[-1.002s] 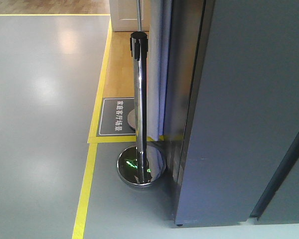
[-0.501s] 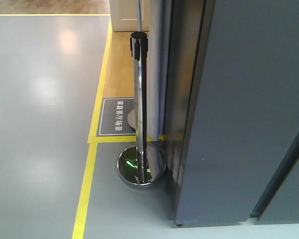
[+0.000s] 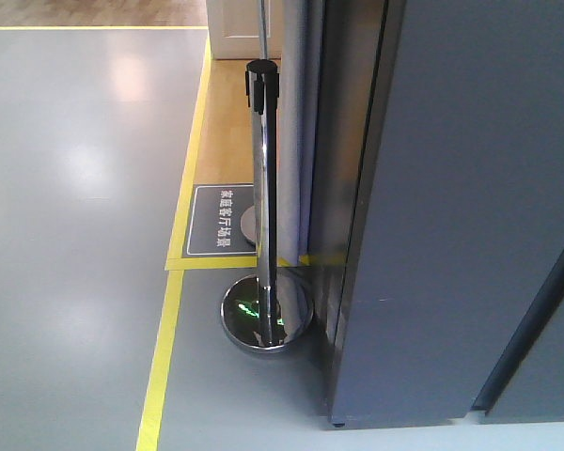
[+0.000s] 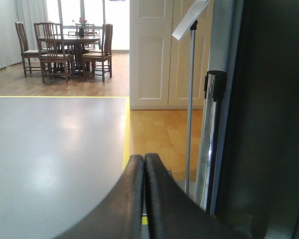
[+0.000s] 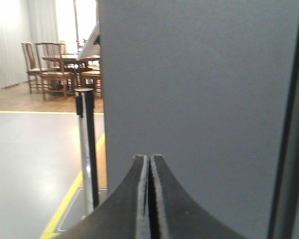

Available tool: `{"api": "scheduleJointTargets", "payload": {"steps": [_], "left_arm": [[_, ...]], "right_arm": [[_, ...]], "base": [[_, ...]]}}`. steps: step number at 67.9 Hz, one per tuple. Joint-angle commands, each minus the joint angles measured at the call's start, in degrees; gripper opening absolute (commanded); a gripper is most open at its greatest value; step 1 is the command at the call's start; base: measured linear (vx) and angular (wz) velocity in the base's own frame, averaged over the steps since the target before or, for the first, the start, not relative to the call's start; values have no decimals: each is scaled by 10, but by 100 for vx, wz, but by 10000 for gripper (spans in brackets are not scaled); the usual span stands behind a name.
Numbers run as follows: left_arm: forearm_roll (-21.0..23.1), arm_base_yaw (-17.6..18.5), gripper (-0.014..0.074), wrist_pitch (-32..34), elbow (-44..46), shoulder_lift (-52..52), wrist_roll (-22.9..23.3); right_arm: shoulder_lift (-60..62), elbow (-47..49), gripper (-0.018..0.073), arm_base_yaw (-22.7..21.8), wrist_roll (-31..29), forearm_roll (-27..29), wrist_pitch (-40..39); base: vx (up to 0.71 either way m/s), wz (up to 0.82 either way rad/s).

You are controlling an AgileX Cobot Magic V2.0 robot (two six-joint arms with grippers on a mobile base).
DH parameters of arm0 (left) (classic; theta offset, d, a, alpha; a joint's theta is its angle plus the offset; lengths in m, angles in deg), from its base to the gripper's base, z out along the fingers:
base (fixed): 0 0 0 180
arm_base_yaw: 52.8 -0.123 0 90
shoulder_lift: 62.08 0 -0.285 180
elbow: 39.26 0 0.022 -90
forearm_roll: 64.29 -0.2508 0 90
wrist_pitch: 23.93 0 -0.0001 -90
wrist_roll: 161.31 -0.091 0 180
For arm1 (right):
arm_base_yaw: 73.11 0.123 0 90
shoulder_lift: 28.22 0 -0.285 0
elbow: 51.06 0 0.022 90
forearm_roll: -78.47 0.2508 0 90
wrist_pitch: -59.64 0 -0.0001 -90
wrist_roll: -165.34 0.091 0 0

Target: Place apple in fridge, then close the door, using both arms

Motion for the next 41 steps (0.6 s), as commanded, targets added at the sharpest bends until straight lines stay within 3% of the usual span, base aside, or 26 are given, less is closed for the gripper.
{"api": "scheduleJointTargets", "payload": {"steps": [1,9,23,41], "left_arm": [[5,-2,-6,44,-16,-9,1],[5,-2,-6,44,-16,-9,1],[5,-2,-6,44,-16,-9,1],[5,-2,-6,44,-16,-9,1]], "right_arm": [[5,-2,-2,3,41,-34,-38],[5,-2,-2,4,41,-40,-30],[5,-2,-2,4,-37,-9,-27],[5,-2,-2,4,-2,-31,-7]], "base": [[0,0],[0,0],[0,0],[0,0]]}}
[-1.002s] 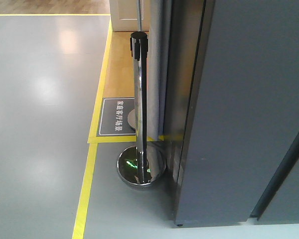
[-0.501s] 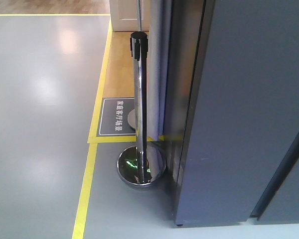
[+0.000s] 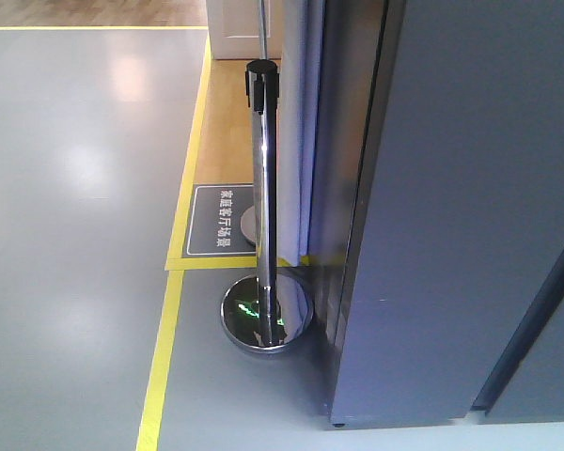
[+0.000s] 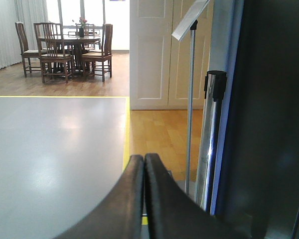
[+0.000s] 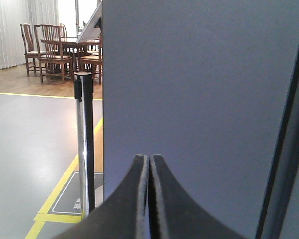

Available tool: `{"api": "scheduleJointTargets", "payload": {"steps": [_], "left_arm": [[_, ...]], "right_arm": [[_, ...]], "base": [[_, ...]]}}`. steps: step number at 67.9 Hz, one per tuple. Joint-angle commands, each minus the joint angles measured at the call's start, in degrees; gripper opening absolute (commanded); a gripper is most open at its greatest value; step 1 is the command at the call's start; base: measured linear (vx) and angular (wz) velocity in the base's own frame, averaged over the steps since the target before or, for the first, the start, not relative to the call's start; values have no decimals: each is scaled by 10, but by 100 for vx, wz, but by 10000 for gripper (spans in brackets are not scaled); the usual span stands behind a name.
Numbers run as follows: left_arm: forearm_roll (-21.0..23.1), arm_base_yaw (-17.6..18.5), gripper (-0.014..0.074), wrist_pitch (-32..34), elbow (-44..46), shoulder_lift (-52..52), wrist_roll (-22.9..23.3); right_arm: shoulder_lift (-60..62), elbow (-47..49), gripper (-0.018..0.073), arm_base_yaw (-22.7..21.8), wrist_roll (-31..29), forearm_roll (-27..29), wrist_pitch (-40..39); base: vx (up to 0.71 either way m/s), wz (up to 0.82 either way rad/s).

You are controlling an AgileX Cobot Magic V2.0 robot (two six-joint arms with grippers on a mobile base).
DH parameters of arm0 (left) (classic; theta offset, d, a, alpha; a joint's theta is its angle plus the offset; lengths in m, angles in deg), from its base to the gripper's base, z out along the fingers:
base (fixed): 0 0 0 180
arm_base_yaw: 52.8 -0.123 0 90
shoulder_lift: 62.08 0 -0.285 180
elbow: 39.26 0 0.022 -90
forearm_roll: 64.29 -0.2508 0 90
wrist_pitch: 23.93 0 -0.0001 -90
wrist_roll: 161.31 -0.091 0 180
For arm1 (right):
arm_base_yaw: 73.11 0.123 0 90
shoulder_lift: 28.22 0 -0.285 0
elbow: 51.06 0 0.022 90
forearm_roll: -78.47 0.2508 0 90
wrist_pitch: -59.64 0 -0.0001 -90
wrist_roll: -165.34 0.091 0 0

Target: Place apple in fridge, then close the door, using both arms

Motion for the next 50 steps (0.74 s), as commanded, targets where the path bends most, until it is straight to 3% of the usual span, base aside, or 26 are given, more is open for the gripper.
{"api": "scheduleJointTargets", "payload": {"steps": [1,50], "left_arm": [[5,-2,-6,44,-16,-9,1],[5,-2,-6,44,-16,-9,1]], "right_arm": [[5,-2,-2,1,10,-14,-37],[5,-1,-2,1,11,-9,-30]], "base": [[0,0],[0,0]]}}
